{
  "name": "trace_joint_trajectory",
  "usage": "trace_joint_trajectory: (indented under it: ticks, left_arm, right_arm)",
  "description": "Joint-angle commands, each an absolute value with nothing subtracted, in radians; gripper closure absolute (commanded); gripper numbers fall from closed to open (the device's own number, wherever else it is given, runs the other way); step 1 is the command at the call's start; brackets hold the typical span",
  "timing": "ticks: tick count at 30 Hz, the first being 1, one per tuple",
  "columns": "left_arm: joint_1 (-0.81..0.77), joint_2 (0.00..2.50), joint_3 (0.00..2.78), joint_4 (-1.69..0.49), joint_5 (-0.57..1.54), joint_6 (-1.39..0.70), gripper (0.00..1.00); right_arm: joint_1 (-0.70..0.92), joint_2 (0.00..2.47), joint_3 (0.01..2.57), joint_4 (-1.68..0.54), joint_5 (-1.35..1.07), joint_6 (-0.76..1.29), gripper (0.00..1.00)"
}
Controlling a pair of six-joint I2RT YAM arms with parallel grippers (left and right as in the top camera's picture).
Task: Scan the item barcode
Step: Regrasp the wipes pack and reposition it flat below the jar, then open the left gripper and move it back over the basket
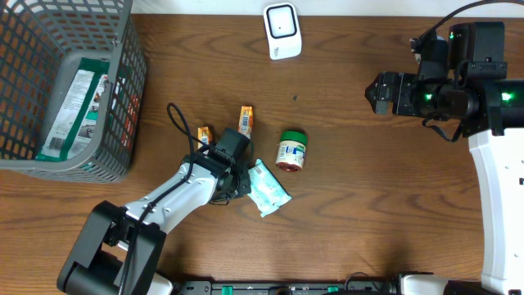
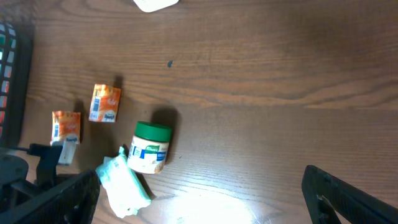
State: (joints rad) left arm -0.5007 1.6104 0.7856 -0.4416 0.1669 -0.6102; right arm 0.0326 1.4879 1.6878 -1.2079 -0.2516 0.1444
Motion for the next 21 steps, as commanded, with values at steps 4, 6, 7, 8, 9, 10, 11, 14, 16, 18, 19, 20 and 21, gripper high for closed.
trace_joint_trajectory:
  ticks: [4, 6, 7, 8, 9, 10, 11, 14, 16, 18, 19, 20, 21]
  left_arm:
    - [-0.498, 1.614, 0.786, -0.398, 0.137, -0.623, 0.9]
    - [-0.491, 1.611, 0.788, -0.391, 0.137, -0.622, 0.89]
    - [-0.484, 1.606, 0.792, -0.391, 0.137, -0.622, 0.89]
    - [-0.474, 1.6, 0.797, -0.392, 0.138, -0.622, 0.9]
    - [-0.461, 1.588, 0.804, -0.399, 0.144, -0.622, 0.89]
    - [-0.448, 1.575, 0.814, -0.412, 0.145, -0.622, 0.9]
    - [-0.432, 1.555, 0.829, -0.437, 0.145, -0.617, 0.9]
    - [-0.386, 1.49, 0.888, -0.539, 0.145, -0.58, 0.9]
    - [-0.352, 1.444, 0.957, -0.641, 0.149, -0.556, 0.9]
    - [-0.317, 1.404, 1.054, -0.761, 0.149, -0.508, 0.88]
    - [-0.298, 1.39, 1.113, -0.823, 0.149, -0.48, 0.86]
    - [-0.277, 1.378, 1.176, -0.88, 0.148, -0.454, 0.83]
    - [-0.251, 1.37, 1.249, -0.936, 0.148, -0.423, 0.83]
  right_arm:
    - [0.033, 1.493, 1.706, -1.208, -0.26, 0.13, 0.01]
    - [0.033, 1.493, 1.706, -1.208, -0.26, 0.13, 0.01]
    - [0.033, 1.493, 1.706, -1.208, -0.26, 0.13, 0.01]
    - [0.033, 1.493, 1.706, -1.208, -0.26, 0.13, 0.01]
    - [0.033, 1.493, 1.706, -1.208, -0.26, 0.13, 0.01]
    - [0.033, 1.493, 1.706, -1.208, -0.26, 0.13, 0.01]
    - [0.033, 1.493, 1.706, -1.208, -0.26, 0.13, 0.01]
    - [0.033, 1.493, 1.706, -1.208, -0.26, 0.13, 0.01]
    - [0.033, 1.493, 1.706, -1.208, -0.26, 0.13, 0.01]
    - [0.033, 1.493, 1.706, -1.208, -0.26, 0.13, 0.01]
    - [0.033, 1.493, 1.706, -1.208, -0.26, 0.13, 0.01]
    - [0.033, 1.493, 1.706, -1.208, -0.26, 0.13, 0.01]
    - [0.033, 1.493, 1.706, -1.208, -0.26, 0.13, 0.01]
